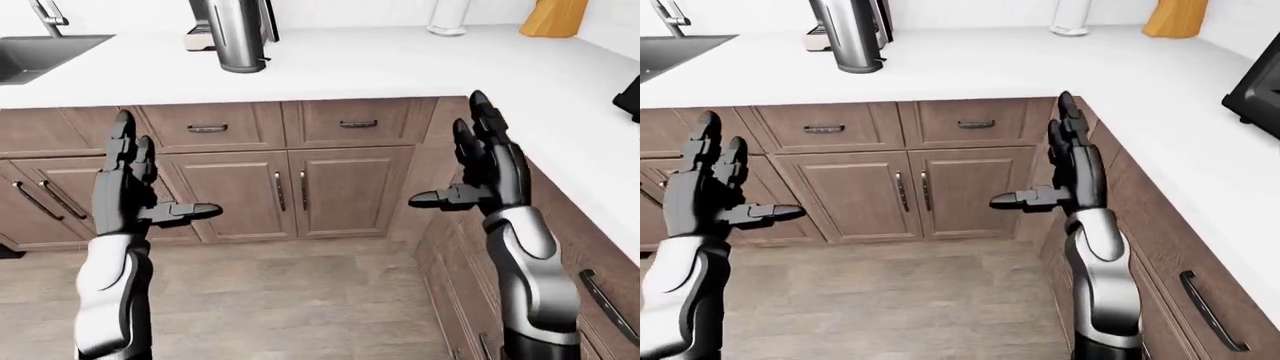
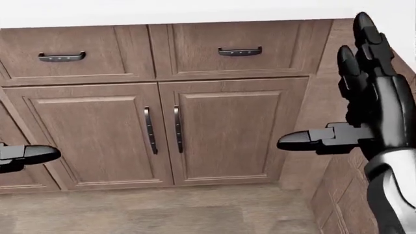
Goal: Press down the lever to turn on the electric kettle.
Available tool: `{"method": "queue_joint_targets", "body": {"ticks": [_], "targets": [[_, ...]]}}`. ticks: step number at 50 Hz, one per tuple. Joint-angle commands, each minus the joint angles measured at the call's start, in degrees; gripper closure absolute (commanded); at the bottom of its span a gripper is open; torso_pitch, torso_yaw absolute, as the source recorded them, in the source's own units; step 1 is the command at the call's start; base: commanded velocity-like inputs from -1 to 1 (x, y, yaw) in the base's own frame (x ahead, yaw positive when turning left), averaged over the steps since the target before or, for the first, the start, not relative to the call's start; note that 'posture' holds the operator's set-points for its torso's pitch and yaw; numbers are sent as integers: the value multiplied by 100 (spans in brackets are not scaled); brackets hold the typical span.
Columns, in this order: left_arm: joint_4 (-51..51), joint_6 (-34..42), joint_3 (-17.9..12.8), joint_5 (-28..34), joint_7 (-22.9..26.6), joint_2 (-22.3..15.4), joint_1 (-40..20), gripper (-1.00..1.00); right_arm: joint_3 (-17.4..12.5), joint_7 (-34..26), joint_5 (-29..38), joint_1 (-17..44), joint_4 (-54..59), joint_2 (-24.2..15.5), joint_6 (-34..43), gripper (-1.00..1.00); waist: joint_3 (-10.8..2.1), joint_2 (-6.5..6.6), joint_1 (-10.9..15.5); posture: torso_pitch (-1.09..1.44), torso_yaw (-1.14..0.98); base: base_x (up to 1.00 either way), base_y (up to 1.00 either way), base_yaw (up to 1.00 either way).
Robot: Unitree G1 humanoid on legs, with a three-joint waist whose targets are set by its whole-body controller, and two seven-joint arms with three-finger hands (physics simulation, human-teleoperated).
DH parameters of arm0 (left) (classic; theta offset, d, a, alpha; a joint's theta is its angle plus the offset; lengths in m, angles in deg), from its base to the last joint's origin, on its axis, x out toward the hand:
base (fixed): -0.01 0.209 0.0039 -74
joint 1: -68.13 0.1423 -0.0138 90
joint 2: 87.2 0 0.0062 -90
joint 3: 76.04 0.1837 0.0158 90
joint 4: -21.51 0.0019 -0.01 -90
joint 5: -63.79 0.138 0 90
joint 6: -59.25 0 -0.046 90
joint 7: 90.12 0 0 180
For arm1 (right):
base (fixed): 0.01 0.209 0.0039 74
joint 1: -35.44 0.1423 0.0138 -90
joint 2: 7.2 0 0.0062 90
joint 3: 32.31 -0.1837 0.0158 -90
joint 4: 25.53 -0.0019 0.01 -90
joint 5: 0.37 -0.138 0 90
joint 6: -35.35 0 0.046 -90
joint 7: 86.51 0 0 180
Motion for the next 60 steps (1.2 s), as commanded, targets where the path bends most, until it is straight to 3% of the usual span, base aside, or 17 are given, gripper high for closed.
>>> {"method": "queue_joint_targets", "body": {"ticks": [1,15,16,25,29,32,33,36,40,42,44,45,47,54,57,59,60], "targets": [[-261,-79,-147,-136,-30,-174,-173,-100,-72,31,-99,224,-343,-125,39,-100,-118,13,1,0,0,0,0,0],[-242,190,-533,-456,-196,-791,-535,-100,-395,309,-589,1022,-401,-715,563,-100,-48,18,5,0,0,1,0,0],[-236,206,-559,-474,-217,-834,-560,-100,-414,333,-628,1061,-395,-754,582,-100,-149,40,-5,0,0,6,0,0],[-136,211,-701,-574,-295,-1146,-718,-100,-477,458,-875,1297,-416,-1005,721,-100,57,-32,-29,0,0,13,0,0],[-165,242,-737,-625,-318,-1212,-734,-100,-489,476,-914,1347,-420,-1056,738,-100,39,139,-36,0,0,18,0,0],[-224,284,-789,-686,-352,-1256,-736,-100,-502,490,-940,1345,-449,-1080,751,-100,102,430,-23,0,0,19,0,0],[-242,295,-796,-696,-365,-1259,-727,-100,-511,500,-954,1354,-461,-1086,764,-100,62,246,-8,0,0,20,0,0],[-250,313,-819,-724,-369,-1287,-726,-100,-519,514,-974,1366,-466,-1105,774,-100,8,325,-23,0,0,20,0,0],[-274,332,-835,-748,-395,-1301,-711,-100,-524,539,-1013,1380,-458,-1117,805,-100,36,131,20,0,0,20,0,0],[-272,343,-842,-761,-400,-1309,-717,-100,-512,549,-1023,1388,-462,-1117,823,-100,41,-41,51,0,0,20,0,0],[-259,353,-863,-779,-409,-1334,-729,-100,-504,549,-1028,1402,-478,-1129,841,-100,-55,-393,60,0,0,20,0,0],[-252,347,-863,-777,-415,-1339,-731,-100,-503,549,-1029,1404,-482,-1132,846,-100,28,-121,-10,0,0,20,0,0],[-252,358,-868,-792,-428,-1347,-737,-100,-503,545,-1034,1410,-484,-1133,849,-100,34,-246,-20,0,0,20,4,0],[-243,371,-868,-819,-454,-1372,-749,-100,-497,535,-1054,1448,-531,-1160,898,-100,93,-33,-54,0,0,20,14,0],[-222,368,-880,-831,-462,-1386,-754,-100,-486,538,-1048,1487,-542,-1170,929,-100,34,210,-97,0,0,20,20,0],[-206,362,-878,-833,-469,-1388,-757,-100,-489,518,-1037,1472,-526,-1168,898,-100,-55,524,-129,0,0,20,20,0],[-208,362,-878,-834,-470,-1391,-756,-100,-489,517,-1036,1476,-523,-1169,899,-100,-122,551,-163,0,0,20,23,0]]}}
